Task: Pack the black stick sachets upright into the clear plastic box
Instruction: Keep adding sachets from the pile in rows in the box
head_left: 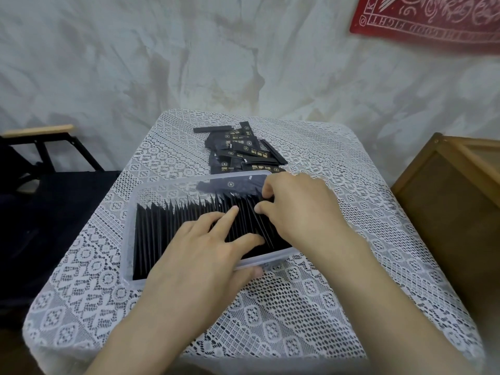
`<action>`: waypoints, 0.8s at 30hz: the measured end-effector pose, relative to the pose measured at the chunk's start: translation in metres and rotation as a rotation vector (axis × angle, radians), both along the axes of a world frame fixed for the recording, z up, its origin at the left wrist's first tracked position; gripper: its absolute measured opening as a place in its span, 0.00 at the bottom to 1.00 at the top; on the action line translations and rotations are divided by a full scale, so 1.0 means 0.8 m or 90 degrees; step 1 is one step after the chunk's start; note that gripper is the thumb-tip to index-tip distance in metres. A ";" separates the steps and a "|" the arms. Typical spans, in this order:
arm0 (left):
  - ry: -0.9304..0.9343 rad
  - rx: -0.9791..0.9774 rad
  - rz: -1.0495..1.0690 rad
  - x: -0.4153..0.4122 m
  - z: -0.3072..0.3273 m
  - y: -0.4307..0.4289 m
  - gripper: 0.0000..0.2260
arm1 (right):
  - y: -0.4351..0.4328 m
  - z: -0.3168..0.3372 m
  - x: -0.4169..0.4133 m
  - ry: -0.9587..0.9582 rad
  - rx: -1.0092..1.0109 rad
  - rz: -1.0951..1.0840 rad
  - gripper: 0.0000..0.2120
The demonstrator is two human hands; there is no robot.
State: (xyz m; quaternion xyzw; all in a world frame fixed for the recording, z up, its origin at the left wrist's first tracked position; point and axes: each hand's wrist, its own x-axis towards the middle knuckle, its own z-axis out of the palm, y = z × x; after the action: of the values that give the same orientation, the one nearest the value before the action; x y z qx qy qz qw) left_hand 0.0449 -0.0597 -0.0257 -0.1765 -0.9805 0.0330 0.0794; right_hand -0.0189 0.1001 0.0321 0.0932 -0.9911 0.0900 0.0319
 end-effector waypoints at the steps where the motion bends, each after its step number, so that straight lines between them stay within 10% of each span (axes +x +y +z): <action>1: 0.003 -0.001 0.000 0.000 0.000 0.000 0.20 | 0.004 -0.001 0.001 0.008 -0.012 0.012 0.11; 24: 0.033 0.007 -0.011 -0.002 0.001 0.003 0.29 | 0.049 -0.028 0.004 -0.045 -0.236 0.081 0.24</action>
State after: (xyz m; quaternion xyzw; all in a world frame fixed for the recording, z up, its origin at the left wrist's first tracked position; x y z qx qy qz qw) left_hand 0.0430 -0.0576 -0.0246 -0.1840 -0.9767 0.0317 0.1057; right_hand -0.0154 0.1396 0.0100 0.1448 -0.9502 0.2759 0.0078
